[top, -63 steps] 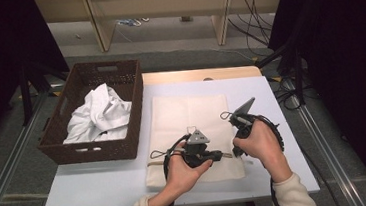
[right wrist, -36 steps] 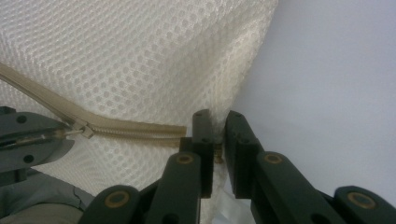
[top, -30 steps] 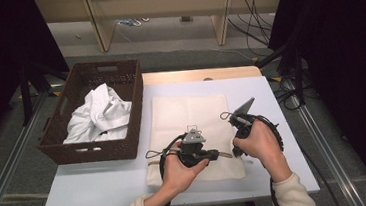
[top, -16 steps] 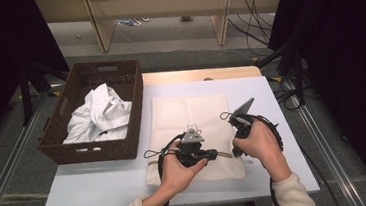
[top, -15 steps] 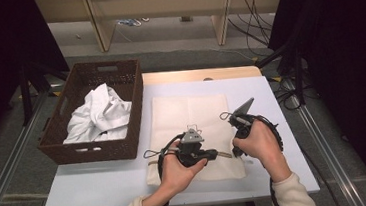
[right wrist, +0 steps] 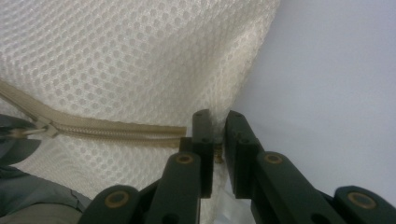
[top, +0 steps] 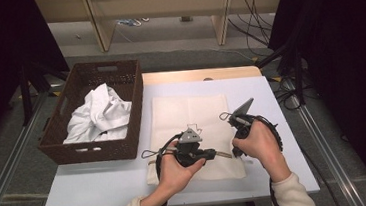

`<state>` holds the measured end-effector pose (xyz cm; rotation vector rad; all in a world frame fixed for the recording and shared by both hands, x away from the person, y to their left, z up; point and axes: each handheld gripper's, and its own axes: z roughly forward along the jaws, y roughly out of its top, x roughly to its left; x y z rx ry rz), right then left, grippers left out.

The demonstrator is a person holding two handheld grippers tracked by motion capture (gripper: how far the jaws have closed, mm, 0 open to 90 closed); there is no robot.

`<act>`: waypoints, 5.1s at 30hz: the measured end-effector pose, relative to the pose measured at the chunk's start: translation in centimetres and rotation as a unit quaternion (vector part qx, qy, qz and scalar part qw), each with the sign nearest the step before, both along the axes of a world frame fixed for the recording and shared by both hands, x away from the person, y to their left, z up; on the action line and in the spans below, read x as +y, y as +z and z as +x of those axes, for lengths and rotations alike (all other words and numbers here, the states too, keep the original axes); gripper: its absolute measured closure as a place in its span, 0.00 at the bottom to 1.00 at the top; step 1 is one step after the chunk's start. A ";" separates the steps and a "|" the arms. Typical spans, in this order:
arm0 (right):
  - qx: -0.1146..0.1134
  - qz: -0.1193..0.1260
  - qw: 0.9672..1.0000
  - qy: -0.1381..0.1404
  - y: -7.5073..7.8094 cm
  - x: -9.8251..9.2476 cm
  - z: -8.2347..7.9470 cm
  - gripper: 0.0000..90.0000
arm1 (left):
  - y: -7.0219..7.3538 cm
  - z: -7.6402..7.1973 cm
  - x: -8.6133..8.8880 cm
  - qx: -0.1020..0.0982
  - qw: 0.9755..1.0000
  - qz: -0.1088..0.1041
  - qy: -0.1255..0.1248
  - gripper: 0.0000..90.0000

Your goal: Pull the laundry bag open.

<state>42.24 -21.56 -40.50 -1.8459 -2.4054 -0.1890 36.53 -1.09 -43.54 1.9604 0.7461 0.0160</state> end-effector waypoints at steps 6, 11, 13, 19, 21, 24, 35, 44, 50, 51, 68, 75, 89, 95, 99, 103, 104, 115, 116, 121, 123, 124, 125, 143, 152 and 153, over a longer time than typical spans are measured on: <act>0.013 0.000 1.000 -0.005 0.2 0.1 0.0 0.93 | 0.0 -0.1 0.1 0.000 1.000 -0.004 0.001 0.97; 0.010 -0.001 1.000 -0.007 0.1 0.2 0.0 0.93 | 0.0 -0.1 0.1 0.001 1.000 -0.004 0.003 0.97; 0.009 -0.001 1.000 -0.006 0.1 0.2 0.0 0.93 | 0.0 -0.1 0.2 -0.001 1.000 -0.004 0.005 0.97; 0.006 -0.004 1.000 0.009 0.1 0.0 0.1 0.93 | 0.1 -0.2 0.5 0.001 1.000 -0.009 0.007 0.97; 0.012 -0.006 1.000 0.000 0.1 0.2 0.1 0.93 | 0.1 -0.2 0.6 -0.001 1.000 -0.005 0.006 0.97; 0.013 -0.003 1.000 0.004 0.1 0.1 0.1 0.93 | 0.1 -0.2 0.8 -0.001 1.000 -0.006 0.006 0.97; 0.002 -0.001 1.000 0.000 -0.1 0.1 0.0 0.93 | 0.3 -0.2 1.2 -0.002 1.000 -0.006 0.009 0.97; 0.007 0.001 1.000 -0.006 -0.1 0.2 0.0 0.93 | 0.4 -0.3 1.4 -0.003 1.000 -0.006 0.011 0.97; 0.004 0.002 1.000 0.001 -0.2 0.1 0.1 0.93 | 0.5 -0.3 1.6 -0.004 1.000 -0.004 0.014 0.97; 0.004 -0.001 1.000 0.000 -0.2 0.1 0.1 0.93 | 0.5 -0.3 1.6 -0.003 1.000 -0.006 0.015 0.97; -0.002 -0.001 1.000 0.022 -0.4 -0.1 0.2 0.93 | 0.6 -0.3 2.3 -0.009 1.000 -0.006 0.018 0.97; 0.016 -0.004 1.000 0.006 -0.1 0.1 0.2 0.93 | 0.6 -0.3 2.7 -0.004 1.000 -0.004 0.019 0.96; 0.017 -0.003 1.000 0.006 -0.1 0.1 0.3 0.93 | 0.6 -0.3 3.4 -0.007 1.000 -0.001 0.018 0.97; 0.015 -0.004 1.000 0.004 -0.2 0.1 0.3 0.93 | 0.7 -0.4 3.6 -0.002 1.000 -0.007 0.025 0.97; 0.014 -0.004 1.000 0.005 -0.2 0.1 0.3 0.93 | 0.8 -0.4 4.0 -0.007 1.000 -0.001 0.023 0.97; 0.007 -0.005 1.000 0.004 -0.3 0.2 0.2 0.93 | 0.7 -0.5 4.1 -0.003 1.000 -0.004 0.026 0.97; 0.005 -0.003 1.000 0.002 -0.4 0.3 0.2 0.93 | 0.7 -0.5 4.1 -0.003 1.000 -0.005 0.027 0.97; 0.006 -0.001 1.000 0.021 -0.4 -0.1 0.4 0.93 | 0.7 -0.5 4.4 -0.005 1.000 -0.002 0.027 0.97; 0.006 0.000 1.000 0.021 -0.4 -0.1 0.4 0.93 | 0.7 -0.5 4.4 -0.004 1.000 -0.002 0.029 0.97; 0.003 -0.004 1.000 0.019 -0.4 0.0 0.4 0.93 | 0.7 -0.5 4.6 -0.006 1.000 -0.004 0.028 0.97; 0.006 -0.001 1.000 0.021 -0.4 -0.1 0.4 0.93 | 0.7 -0.5 4.7 -0.002 0.999 -0.008 0.033 0.97; 0.007 -0.001 1.000 0.019 -0.4 -0.1 0.4 0.93 | 0.8 -0.5 4.8 -0.005 1.000 -0.003 0.027 0.97; 0.014 -0.004 1.000 0.005 -0.3 0.1 0.3 0.93 | 0.8 -0.5 4.9 -0.001 1.000 -0.006 0.030 0.97; 0.016 -0.005 1.000 0.008 -0.3 0.1 0.4 0.93 | 0.9 -0.6 5.5 0.000 0.999 -0.003 0.035 0.97; 0.003 -0.001 1.000 0.018 -0.6 0.0 0.5 0.93 | 1.0 -0.5 5.9 -0.004 0.999 0.001 0.037 0.97; 0.010 -0.008 1.000 0.015 -0.5 0.0 0.5 0.93 | 1.0 -0.6 6.0 -0.001 0.999 -0.001 0.039 0.96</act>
